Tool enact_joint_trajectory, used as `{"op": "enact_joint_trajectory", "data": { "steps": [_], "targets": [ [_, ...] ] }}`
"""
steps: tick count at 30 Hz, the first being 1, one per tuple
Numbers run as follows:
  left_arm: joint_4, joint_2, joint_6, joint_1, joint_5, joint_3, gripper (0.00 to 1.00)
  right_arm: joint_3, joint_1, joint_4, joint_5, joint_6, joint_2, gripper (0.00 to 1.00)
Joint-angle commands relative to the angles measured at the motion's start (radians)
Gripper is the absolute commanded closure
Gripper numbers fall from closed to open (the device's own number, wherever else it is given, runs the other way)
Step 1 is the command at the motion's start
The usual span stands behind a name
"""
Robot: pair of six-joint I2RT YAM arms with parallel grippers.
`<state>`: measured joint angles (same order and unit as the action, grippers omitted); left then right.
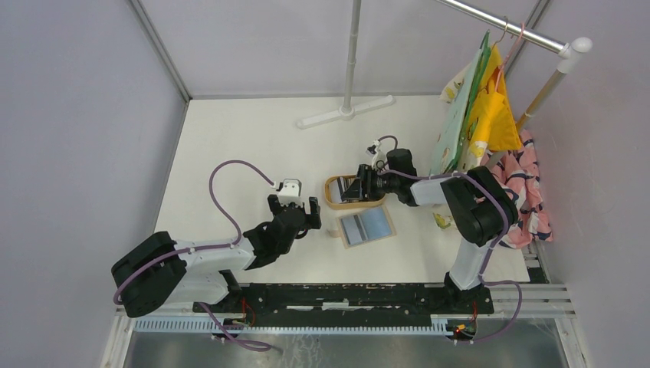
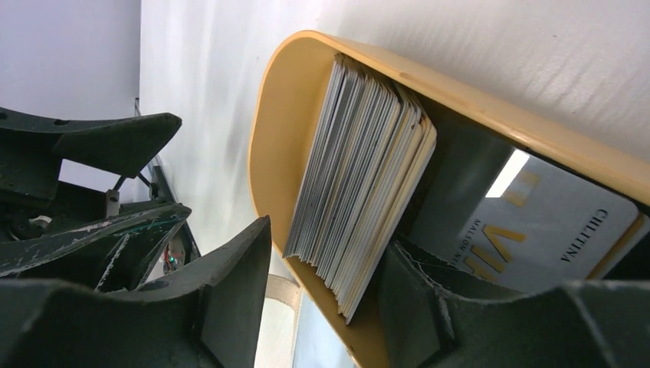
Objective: Put the credit cards into the card holder
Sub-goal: Pick up the credit card from the storage box.
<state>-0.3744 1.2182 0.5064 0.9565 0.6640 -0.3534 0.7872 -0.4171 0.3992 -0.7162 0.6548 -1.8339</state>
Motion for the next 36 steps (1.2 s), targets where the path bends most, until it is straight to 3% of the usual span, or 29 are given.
{"op": "enact_joint_trajectory", "data": {
  "steps": [1, 19, 36],
  "targets": [
    [-0.054, 0.0, -0.034, -0.002, 0.029, -0.007, 0.05, 0.033, -0.004, 0.069, -0.06, 0.006, 0.02, 0.45],
    [-0.054, -0.003, -0.033, -0.003, 0.029, -0.004, 0.05, 0.042, 0.075, -0.003, -0.059, -0.043, 0.093, 0.47],
    [-0.053, -0.003, -0.034, -0.003, 0.029, -0.006, 0.05, 0.058, 0.113, -0.101, 0.02, -0.113, 0.086, 0.67]
  ]
}}
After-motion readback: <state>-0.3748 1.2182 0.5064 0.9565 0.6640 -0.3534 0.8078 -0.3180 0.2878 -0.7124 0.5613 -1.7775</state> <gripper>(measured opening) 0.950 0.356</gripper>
